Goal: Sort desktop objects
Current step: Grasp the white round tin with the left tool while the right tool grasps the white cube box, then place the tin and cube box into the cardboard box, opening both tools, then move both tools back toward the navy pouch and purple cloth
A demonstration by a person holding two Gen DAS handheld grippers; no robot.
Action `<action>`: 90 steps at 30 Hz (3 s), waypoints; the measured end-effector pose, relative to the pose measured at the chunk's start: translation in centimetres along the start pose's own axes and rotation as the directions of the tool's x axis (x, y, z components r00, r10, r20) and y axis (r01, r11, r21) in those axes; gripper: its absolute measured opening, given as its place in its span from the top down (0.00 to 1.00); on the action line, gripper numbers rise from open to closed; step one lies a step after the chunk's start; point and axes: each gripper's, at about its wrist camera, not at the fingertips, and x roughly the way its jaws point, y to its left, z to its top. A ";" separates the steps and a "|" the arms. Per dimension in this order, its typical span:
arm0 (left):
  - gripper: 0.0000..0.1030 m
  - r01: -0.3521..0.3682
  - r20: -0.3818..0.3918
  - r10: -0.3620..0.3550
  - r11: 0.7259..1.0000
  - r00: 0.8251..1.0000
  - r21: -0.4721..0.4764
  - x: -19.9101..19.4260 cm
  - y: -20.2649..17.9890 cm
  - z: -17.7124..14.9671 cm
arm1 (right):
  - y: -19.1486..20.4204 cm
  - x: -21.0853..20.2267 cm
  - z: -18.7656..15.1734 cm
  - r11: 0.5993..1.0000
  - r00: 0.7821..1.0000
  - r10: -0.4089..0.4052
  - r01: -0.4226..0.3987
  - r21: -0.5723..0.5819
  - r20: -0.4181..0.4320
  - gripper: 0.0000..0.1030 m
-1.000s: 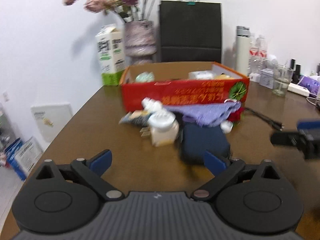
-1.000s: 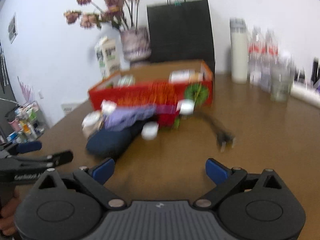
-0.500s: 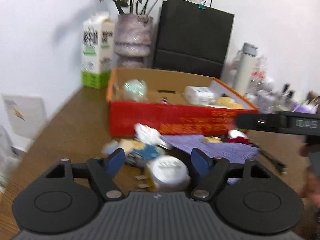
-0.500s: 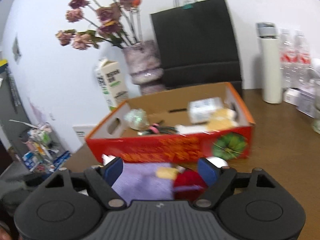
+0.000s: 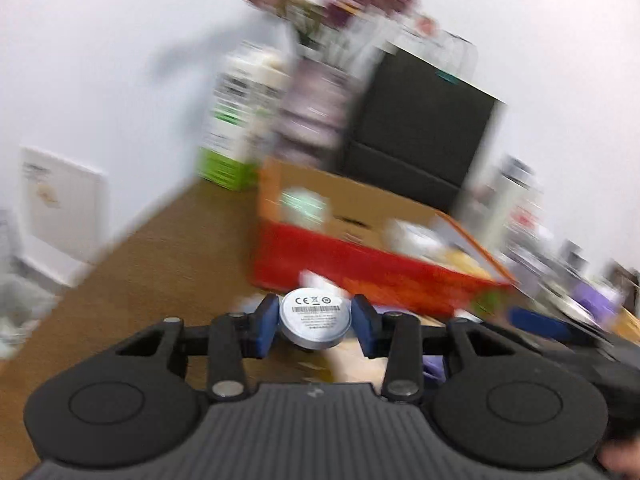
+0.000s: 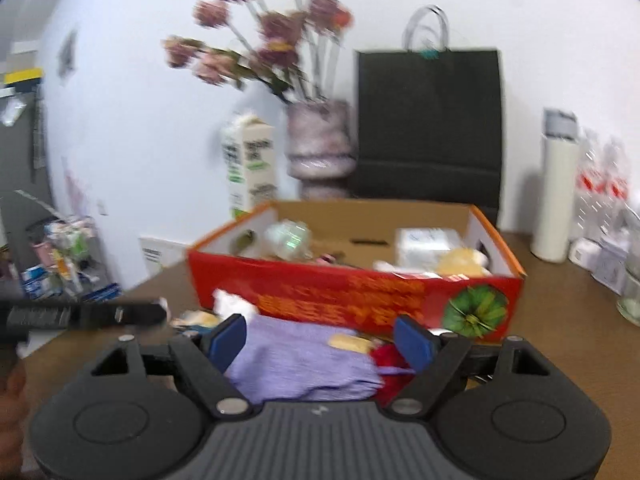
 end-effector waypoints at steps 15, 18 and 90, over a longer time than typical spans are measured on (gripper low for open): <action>0.61 -0.215 0.016 0.215 0.977 0.977 -0.001 0.8 1.2 0.4 | 8.9 6.6 0.9 0.995 0.958 0.033 -0.059 -0.084 -0.286 0.52; 0.61 -0.214 0.013 0.214 0.977 0.977 0.008 1.0 1.0 0.3 | 9.3 7.7 0.4 0.997 0.946 0.057 -0.069 -0.027 -0.320 0.50; 0.04 -0.154 -0.351 0.237 0.956 0.906 0.248 13.9 -8.5 12.2 | -7.0 8.3 14.5 0.978 0.938 -0.191 0.206 0.024 -0.288 0.13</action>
